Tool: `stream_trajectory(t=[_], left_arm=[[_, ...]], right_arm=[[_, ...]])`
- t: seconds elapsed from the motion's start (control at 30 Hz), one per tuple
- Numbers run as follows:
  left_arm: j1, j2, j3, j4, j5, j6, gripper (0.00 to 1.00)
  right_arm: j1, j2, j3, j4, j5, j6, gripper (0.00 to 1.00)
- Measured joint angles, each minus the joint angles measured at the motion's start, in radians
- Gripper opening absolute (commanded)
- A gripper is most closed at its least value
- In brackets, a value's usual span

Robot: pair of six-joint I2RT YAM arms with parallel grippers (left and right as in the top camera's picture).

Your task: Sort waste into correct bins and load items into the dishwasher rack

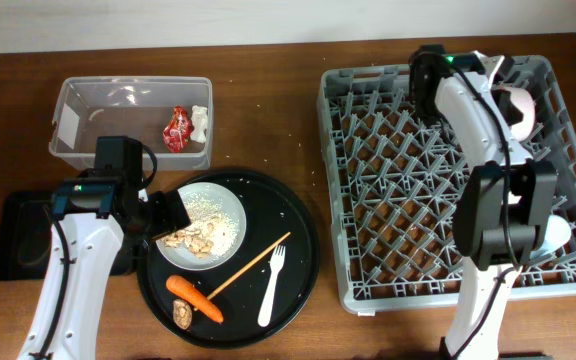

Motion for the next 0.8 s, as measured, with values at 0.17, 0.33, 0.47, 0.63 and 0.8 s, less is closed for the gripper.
stream_trajectory(t=[0.17,0.33,0.47,0.63,0.8], left_arm=[[0.0,0.0,0.0,0.0,0.0,0.0,0.97],[0.0,0.0,0.0,0.0,0.0,0.0,0.98],[0.0,0.0,0.0,0.0,0.0,0.0,0.98],[0.0,0.0,0.0,0.0,0.0,0.0,0.99],[0.0,0.0,0.0,-0.019,-0.001,0.0,0.99]], right_arm=[[0.106,0.0,0.0,-0.053,-0.068,-0.001,1.0],[0.113,0.0,0.0,-0.153,-0.126,-0.002,0.99],[0.113,-0.01,0.0,-0.21,-0.23,0.046,0.98],[0.111,-0.28,-0.003,-0.167,-0.603,-0.066,0.98],[0.136,-0.44,-0.003,-0.172,-1.323,-0.456,0.99]])
